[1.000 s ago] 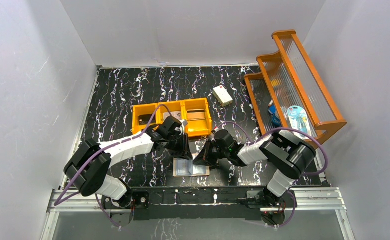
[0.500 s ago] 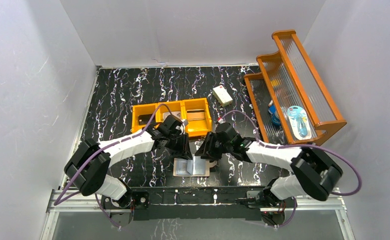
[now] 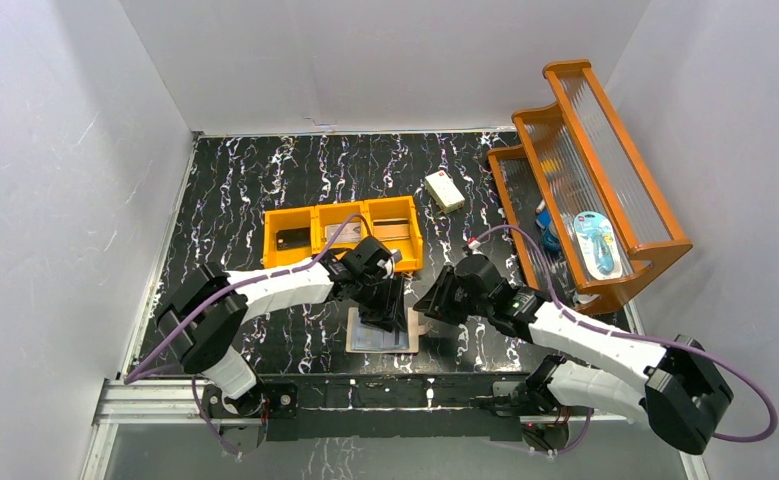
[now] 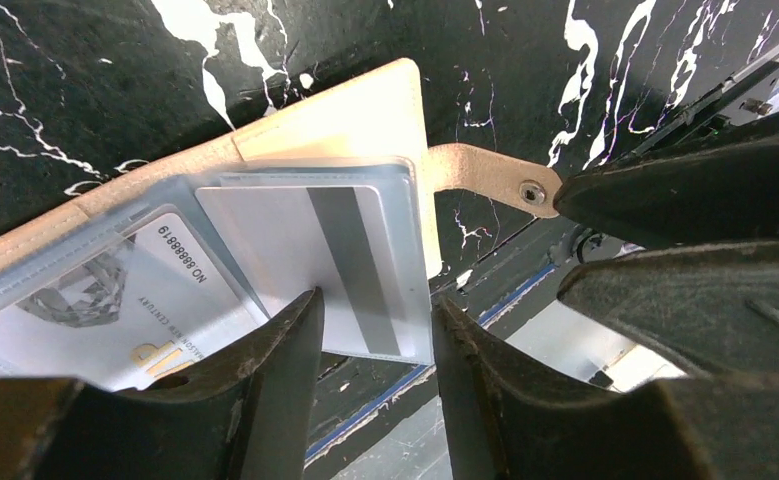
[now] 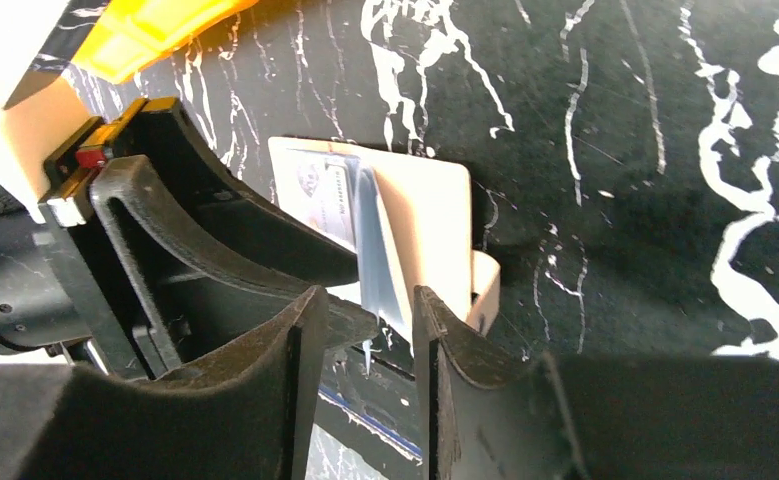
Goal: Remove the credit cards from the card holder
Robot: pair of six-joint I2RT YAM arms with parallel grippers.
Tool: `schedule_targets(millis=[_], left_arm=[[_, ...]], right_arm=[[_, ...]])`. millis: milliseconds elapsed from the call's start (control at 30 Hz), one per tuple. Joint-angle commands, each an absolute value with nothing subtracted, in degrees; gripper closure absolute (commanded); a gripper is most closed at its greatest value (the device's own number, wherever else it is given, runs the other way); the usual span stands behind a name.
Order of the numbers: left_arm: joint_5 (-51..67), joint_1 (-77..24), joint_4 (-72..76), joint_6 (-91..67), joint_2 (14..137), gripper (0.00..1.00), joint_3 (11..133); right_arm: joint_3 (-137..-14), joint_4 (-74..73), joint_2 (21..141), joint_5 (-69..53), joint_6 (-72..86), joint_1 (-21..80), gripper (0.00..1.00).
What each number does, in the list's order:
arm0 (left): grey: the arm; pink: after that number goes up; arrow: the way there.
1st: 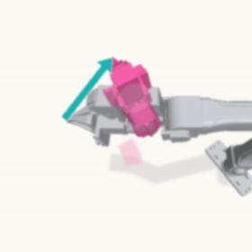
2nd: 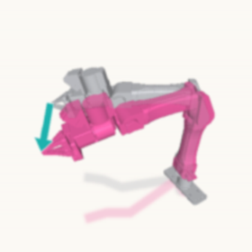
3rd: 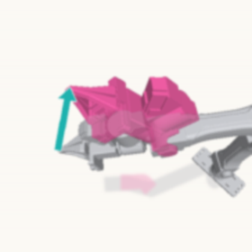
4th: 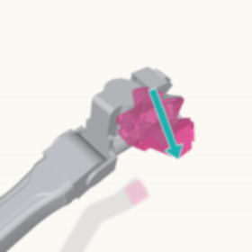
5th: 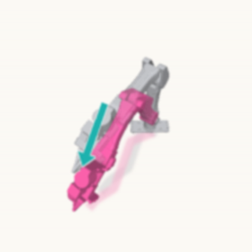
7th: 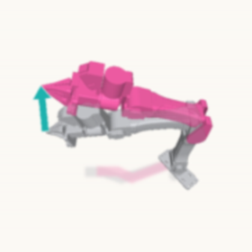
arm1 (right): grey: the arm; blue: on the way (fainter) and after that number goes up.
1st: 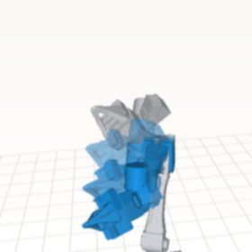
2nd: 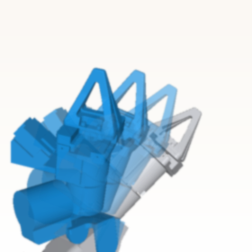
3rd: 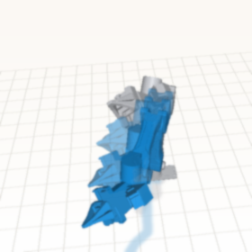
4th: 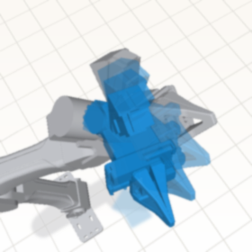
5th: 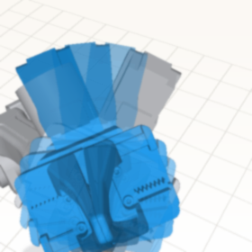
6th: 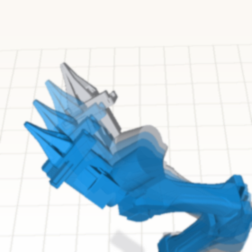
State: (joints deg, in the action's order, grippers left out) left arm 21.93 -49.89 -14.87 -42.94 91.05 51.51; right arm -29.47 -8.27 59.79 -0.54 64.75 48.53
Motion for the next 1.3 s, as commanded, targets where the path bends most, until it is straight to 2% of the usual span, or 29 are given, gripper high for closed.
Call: schedule_targets(millis=[0, 200, 367, 567, 733, 1033, 1267], left_arm=[[19.52, -50.49, -16.09, -44.43, 88.37, 0.54, 52.65], [12.54, -50.39, -20.85, -44.06, 84.15, 0.45, 52.99], [6.39, -50.39, -25.05, -44.73, 82.56, 0.44, 53.98], [0.25, -49.58, -28.75, -47.82, 78.85, 0.39, 51.93], [1.97, -48.98, -26.47, -48.23, 74.74, 0.3, 49.48], [8.01, -48.95, -23.21, -46.29, 76.21, 0.29, 50.19], [16.19, -48.95, -16.16, -45.97, 80.83, 0.28, 48.61]], right_arm=[[-28.0, -10.43, 55.82, 2.26, 67.24, 48.69, 0.56], [-27.06, -8.68, 53.74, 0.67, 68.36, 48.65, 0.6], [-27.78, -6.11, 55.45, -1.95, 67.56, 48.69, 0.66], [-29.87, -3.47, 60.76, -6.02, 65.16, 48.77, 0.68], [-31.93, -2.63, 66.69, -8.93, 63.47, 49.09, 0.68], [-29.08, 3.49, 73.63, -12.59, 64.33, 49.31, 0.68], [-24.04, 3.49, 75.77, -7.91, 67.68, 49.31, 0.7]])
